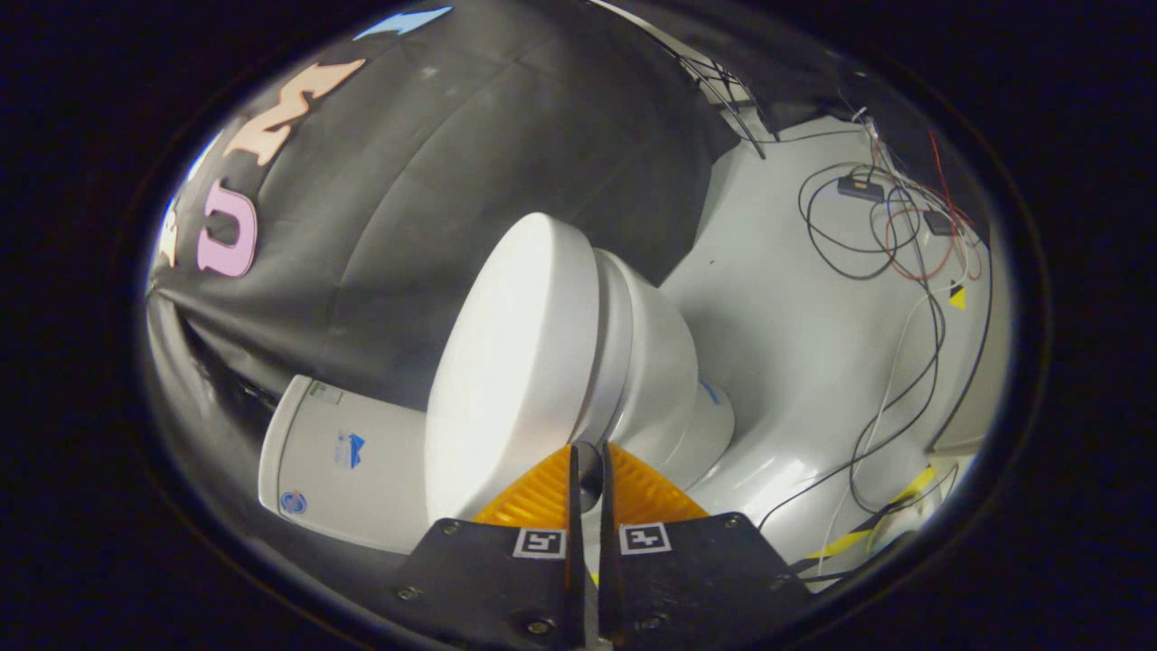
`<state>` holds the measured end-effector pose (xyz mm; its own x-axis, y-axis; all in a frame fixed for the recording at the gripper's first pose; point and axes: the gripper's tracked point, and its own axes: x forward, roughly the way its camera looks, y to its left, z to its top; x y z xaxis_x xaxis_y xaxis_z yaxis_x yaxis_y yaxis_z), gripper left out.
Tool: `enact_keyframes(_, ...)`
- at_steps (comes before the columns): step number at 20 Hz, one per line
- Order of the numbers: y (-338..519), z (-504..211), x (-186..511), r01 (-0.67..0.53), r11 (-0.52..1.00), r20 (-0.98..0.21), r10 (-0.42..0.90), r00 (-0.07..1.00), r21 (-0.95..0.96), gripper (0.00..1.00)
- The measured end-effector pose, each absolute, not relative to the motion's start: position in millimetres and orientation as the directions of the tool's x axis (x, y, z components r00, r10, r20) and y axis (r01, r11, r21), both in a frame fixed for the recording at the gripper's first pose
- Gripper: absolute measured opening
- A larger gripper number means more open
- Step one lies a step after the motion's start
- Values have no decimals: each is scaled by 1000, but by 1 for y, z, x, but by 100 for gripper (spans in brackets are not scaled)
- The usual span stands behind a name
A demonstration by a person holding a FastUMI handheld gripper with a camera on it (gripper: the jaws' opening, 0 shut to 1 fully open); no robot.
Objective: Open the toilet lid.
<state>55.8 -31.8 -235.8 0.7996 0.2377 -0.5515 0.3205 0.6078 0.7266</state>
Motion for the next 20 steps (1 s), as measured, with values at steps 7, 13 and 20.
enact_keyframes(7,-32,-240,61,352,527,-549,279,788,773,17)
enact_keyframes(13,-27,-240,57,321,541,-543,322,775,778,17)
enact_keyframes(20,-27,-240,57,358,498,-557,338,759,790,17)
